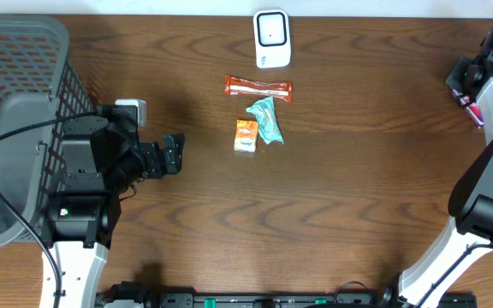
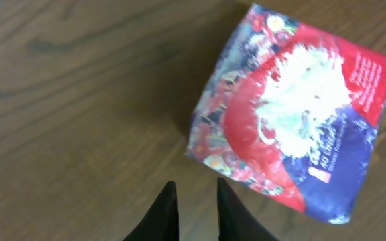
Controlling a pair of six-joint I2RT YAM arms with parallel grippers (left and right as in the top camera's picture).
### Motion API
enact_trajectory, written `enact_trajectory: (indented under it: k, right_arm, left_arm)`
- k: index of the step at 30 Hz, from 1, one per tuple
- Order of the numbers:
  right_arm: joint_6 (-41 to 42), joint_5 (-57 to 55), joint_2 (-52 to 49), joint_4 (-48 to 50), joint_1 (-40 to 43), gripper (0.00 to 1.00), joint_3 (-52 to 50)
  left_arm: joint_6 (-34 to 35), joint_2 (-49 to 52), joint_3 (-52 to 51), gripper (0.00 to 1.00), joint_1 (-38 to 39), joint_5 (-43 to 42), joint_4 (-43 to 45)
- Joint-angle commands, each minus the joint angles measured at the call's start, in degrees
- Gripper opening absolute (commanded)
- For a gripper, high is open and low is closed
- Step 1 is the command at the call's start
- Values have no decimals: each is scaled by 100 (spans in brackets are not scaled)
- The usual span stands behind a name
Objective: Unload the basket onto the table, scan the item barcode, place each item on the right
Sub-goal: 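Lower the purple package onto the table and open the right gripper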
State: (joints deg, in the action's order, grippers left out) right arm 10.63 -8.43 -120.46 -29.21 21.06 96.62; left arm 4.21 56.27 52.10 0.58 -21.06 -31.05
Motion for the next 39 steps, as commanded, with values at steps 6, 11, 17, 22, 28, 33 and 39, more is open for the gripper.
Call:
enact_trajectory:
  k: [6, 11, 17, 22, 28, 33, 39]
  right_arm:
    - [2, -153, 129, -299, 369, 20, 81]
    - [0, -155, 129, -494, 466, 23, 81]
    - [63, -157, 129, -468, 597, 26, 81]
    - [72, -157, 129, -553, 791, 26, 81]
    - [111, -210, 129, -643, 1019, 28, 81]
    - [262, -208, 127, -684, 1276, 29, 81]
    - [258, -120, 127, -767, 1351, 29, 81]
  left_arm:
    - [-76, 22, -26, 97, -20, -28, 7]
    - [-76, 22, -26, 97, -20, -28, 7]
    - [-76, 22, -26, 97, -20, -28, 7]
    - [-76, 22, -26, 97, -20, -28, 7]
    - [-76, 22, -26, 97, -20, -28, 7]
    - [-76, 22, -26, 97, -20, -28, 7]
    - [-76, 22, -26, 97, -20, -28, 7]
